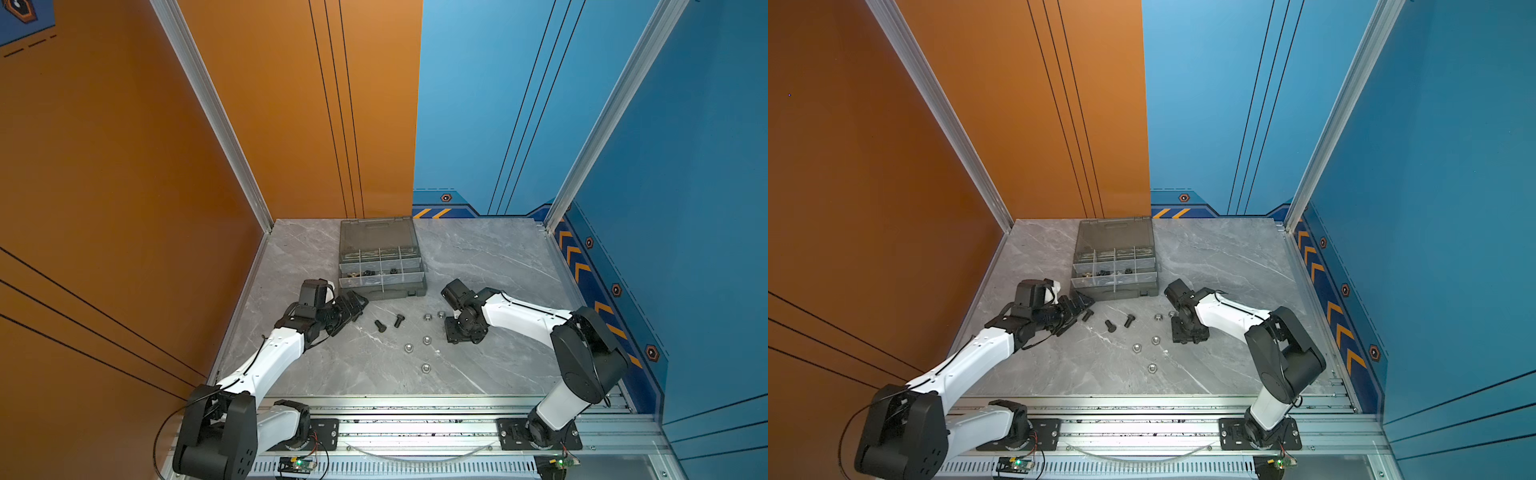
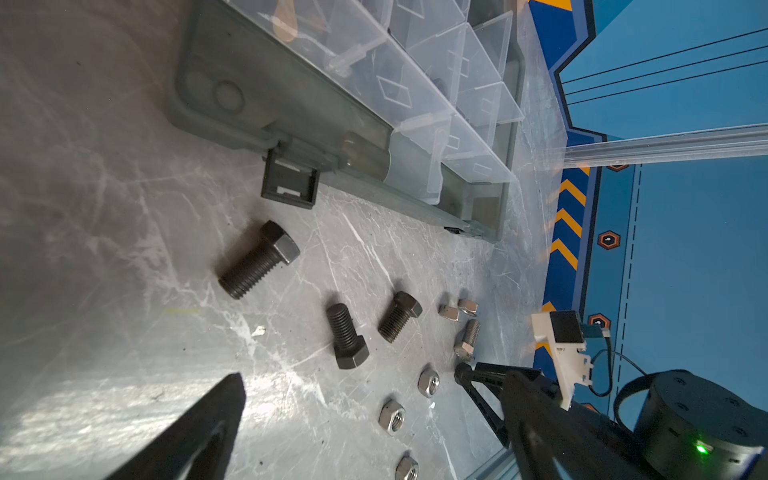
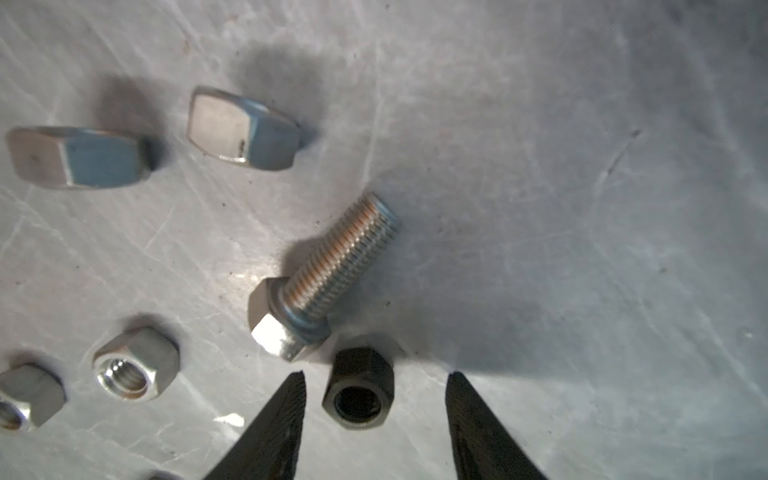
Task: Sort the screws and nuts into containers
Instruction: 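Lower the right gripper around the black hex nut and close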
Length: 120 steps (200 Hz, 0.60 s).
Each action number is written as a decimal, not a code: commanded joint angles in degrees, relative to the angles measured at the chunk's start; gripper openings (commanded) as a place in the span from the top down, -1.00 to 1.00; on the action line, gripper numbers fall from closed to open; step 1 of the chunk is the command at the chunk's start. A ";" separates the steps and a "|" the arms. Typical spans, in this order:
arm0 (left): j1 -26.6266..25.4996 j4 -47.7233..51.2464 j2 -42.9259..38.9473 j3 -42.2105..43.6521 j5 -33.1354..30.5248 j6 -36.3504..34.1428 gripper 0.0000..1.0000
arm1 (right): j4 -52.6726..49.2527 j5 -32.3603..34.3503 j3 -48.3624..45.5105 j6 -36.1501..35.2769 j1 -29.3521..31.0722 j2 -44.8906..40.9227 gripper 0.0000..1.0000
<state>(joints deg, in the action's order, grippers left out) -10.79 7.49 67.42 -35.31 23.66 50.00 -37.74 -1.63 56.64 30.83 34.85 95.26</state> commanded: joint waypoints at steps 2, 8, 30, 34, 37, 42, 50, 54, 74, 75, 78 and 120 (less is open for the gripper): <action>0.26 1.48 -1.06 0.74 0.19 -0.43 -0.96 | 0.98 1.26 -0.82 2.08 0.39 0.23 -0.11; 0.33 1.48 -0.99 0.91 0.19 -0.38 -0.96 | 1.00 1.20 -0.83 2.20 0.40 0.35 -0.08; 0.32 1.39 -0.75 0.78 0.26 -0.39 -0.96 | 0.88 1.21 -1.01 2.39 0.74 0.67 0.00; 0.32 1.39 -0.73 0.73 0.31 -0.46 -0.96 | 0.76 1.29 -1.01 2.48 0.83 0.63 0.02; 0.33 1.31 -0.72 0.75 0.25 -0.43 -0.96 | 0.59 1.43 -1.01 2.48 0.94 0.74 0.03; 0.33 1.30 -0.64 0.76 0.29 -0.42 -0.96 | 0.53 1.58 -1.00 2.56 1.09 0.71 0.04; 0.33 1.22 -0.55 0.77 0.32 -0.43 -0.96 | 0.38 1.86 -1.10 2.73 1.37 0.71 0.07; 0.28 1.15 -0.58 0.76 0.33 -0.39 -0.96 | 0.30 1.89 -1.10 2.77 1.45 0.72 0.09; 0.32 0.86 -0.29 0.85 0.42 -0.34 -0.96 | 0.31 1.93 -1.03 2.98 1.65 1.07 0.18; 0.28 0.86 -0.28 0.85 0.38 -0.34 -0.96 | 0.30 1.96 -1.11 2.95 1.63 1.11 0.19; 0.26 0.91 -0.23 0.89 0.35 -0.34 -0.96 | 0.30 1.95 -1.17 3.00 1.70 1.15 0.20; 0.33 0.51 0.21 0.88 0.59 -0.34 -0.96 | 0.75 1.86 -1.20 3.01 1.73 2.05 0.30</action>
<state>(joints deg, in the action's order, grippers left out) -10.79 7.46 67.29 -35.31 23.66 50.00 -37.21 -1.19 56.27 33.12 36.40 96.14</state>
